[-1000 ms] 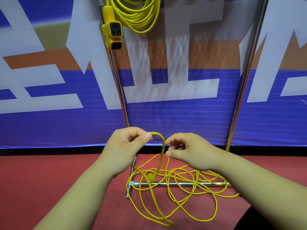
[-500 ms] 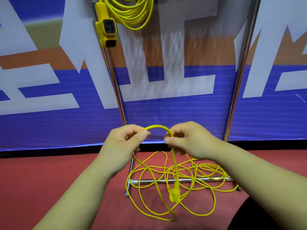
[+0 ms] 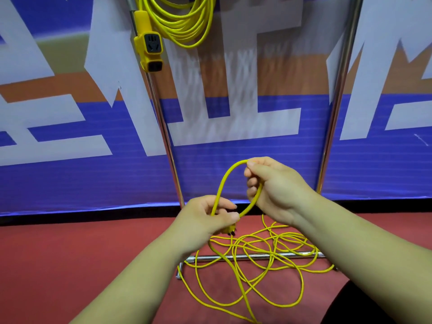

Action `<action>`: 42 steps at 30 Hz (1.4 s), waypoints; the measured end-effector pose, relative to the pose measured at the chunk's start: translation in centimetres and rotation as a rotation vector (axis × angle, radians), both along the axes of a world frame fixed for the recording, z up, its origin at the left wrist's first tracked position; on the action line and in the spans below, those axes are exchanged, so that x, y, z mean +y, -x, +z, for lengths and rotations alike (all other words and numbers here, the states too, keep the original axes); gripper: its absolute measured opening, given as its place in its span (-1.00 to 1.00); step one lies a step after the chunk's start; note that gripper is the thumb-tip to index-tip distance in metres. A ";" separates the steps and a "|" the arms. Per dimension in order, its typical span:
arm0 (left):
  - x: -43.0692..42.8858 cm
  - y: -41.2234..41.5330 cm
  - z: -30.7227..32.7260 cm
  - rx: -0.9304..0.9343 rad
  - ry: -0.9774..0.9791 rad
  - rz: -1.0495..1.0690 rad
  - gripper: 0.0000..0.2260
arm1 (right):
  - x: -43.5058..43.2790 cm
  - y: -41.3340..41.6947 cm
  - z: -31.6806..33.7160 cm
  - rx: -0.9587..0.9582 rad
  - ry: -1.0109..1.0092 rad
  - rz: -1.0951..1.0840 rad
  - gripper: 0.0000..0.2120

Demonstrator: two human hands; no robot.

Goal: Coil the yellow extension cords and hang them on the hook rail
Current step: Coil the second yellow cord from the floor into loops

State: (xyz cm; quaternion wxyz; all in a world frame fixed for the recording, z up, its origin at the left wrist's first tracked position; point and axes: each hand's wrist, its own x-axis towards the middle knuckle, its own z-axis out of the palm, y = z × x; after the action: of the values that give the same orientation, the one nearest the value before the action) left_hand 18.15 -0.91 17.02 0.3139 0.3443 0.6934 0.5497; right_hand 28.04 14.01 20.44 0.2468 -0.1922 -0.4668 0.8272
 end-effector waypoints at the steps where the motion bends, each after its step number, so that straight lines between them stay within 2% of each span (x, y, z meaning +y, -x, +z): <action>1: 0.2 -0.2 -0.1 -0.017 0.009 -0.001 -0.81 | 0.1 0.0 0.2 0.030 0.033 -0.005 -0.89; 7: 0.6 -0.6 -0.9 0.031 0.102 -0.098 -0.79 | 0.7 -0.3 0.5 0.111 0.132 0.003 -0.90; 10: 0.4 0.4 -0.2 0.095 0.127 -0.140 -0.82 | 1.4 -0.8 0.1 0.038 0.018 -0.013 -0.91; 14: -0.8 2.2 1.1 0.134 0.075 -0.068 -0.87 | 3.2 -1.8 -1.0 -0.225 -0.331 -0.059 -0.93; 17: -1.4 3.2 1.7 0.100 -0.014 0.011 -0.87 | 3.9 -2.1 -2.1 -0.458 -0.888 -0.074 -0.91; 18: -1.4 3.3 1.7 0.100 -0.024 0.021 -0.83 | 3.7 -2.0 -2.4 -0.506 -1.026 -0.055 -0.82; 20: -1.6 3.4 2.0 0.135 -0.013 -0.004 -0.81 | 3.2 -1.9 -2.4 -0.470 -1.116 0.011 -0.60; 22: -1.9 3.2 2.3 0.195 -0.005 -0.055 -0.84 | 2.5 -1.9 -2.1 -0.373 -1.103 0.112 -0.49; 23: -2.0 3.2 2.4 0.223 -0.007 -0.076 -0.88 | 2.1 -1.9 -1.8 -0.321 -1.030 0.180 -0.47; 26: -2.4 3.1 2.7 0.235 -0.032 -0.090 -0.87 | 1.6 -2.2 -0.9 -0.209 -0.536 0.409 -0.47; 27: -2.4 3.0 2.7 0.232 -0.036 -0.091 -0.83 | 1.6 -2.4 -0.6 -0.224 -0.453 0.474 -0.48; 30: -2.5 2.5 2.6 0.267 -0.039 -0.093 -0.74 | 1.4 -2.5 -0.6 -0.330 -0.508 0.675 -0.49; 33: -2.3 2.2 2.5 0.330 -0.069 -0.049 -0.71 | 0.4 -2.1 -0.9 -0.406 -0.632 0.763 -0.49; 37: -2.4 2.4 2.7 0.321 -0.075 -0.012 -0.74 | 0.4 -1.8 -0.8 -0.410 -0.744 0.653 -0.60; 42: -3.3 5.0 1.5 0.068 0.007 -0.191 -0.70 | 1.5 -2.1 -0.4 -0.247 -0.648 0.460 -0.67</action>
State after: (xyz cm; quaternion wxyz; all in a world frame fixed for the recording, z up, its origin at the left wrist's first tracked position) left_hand 13.17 -4.24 18.51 0.3423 0.4262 0.6696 0.5028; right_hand 30.17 15.54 20.03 0.0455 -0.0931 -0.7598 0.6419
